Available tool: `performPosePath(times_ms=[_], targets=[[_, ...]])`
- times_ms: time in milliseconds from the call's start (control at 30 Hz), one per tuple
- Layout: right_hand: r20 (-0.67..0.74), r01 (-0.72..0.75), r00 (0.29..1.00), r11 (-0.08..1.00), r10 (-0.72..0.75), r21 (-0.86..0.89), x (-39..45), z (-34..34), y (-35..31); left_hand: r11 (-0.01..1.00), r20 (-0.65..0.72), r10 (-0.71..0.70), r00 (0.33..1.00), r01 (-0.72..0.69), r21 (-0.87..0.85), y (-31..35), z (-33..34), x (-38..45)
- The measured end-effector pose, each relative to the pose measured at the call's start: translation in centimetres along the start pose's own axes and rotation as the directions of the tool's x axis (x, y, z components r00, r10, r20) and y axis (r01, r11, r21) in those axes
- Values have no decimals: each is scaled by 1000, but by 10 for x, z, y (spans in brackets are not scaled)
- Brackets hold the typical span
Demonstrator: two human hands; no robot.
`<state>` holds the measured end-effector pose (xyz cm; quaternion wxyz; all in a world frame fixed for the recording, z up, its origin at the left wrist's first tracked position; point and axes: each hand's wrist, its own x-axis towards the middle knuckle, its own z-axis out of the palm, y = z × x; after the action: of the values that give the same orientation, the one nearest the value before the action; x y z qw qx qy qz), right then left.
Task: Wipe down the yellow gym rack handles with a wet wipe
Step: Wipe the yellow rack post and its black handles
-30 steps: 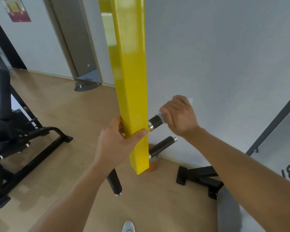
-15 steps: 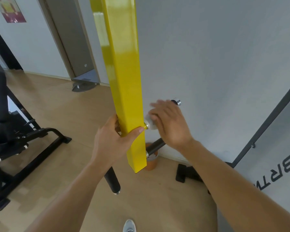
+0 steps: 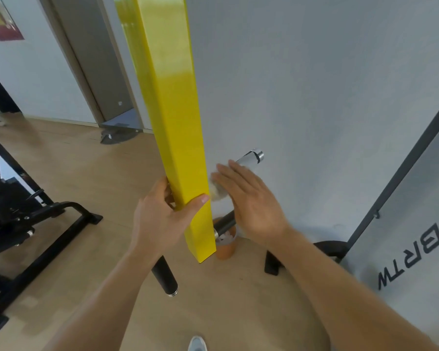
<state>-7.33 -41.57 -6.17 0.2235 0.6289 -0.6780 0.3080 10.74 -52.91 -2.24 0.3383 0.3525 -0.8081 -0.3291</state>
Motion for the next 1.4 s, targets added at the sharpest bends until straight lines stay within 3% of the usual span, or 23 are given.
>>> performPosePath(times_ms=[133, 367, 633, 833, 967, 1200, 1267, 1333, 1400], targets=[[40, 148, 989, 971, -143, -190, 25, -22, 52, 1000, 1, 4, 1000, -4, 20, 3, 1, 2], [266, 483, 863, 856, -430, -185, 60, -23, 38, 1000, 9, -17, 1000, 17, 20, 4, -2, 4], [298, 400, 900, 875, -318, -273, 65, -50, 78, 1000, 19, -13, 1000, 12, 24, 5, -1, 6], [377, 574, 795, 791, -475, -212, 67, -17, 41, 999, -6, 2, 1000, -2, 36, 4, 0, 7], [363, 596, 775, 789, -517, -148, 65, -10, 31, 1000, -11, -3, 1000, 4, 8, 2, 0, 5], [412, 468, 840, 856, -353, -221, 73, -50, 82, 1000, 3, -8, 1000, 8, -19, 3, 1, 3], [396, 363, 885, 897, -246, -254, 70, -58, 97, 1000, 0, -7, 1000, 7, -4, 4, 1, 1], [323, 152, 945, 951, -59, -271, 58, -57, 106, 1000, 4, -8, 1000, 7, 30, 3, 2, 1], [212, -254, 937, 959, 276, -127, 33, -41, 101, 996, -10, 11, 1000, -10, 85, 2, 3, 1]])
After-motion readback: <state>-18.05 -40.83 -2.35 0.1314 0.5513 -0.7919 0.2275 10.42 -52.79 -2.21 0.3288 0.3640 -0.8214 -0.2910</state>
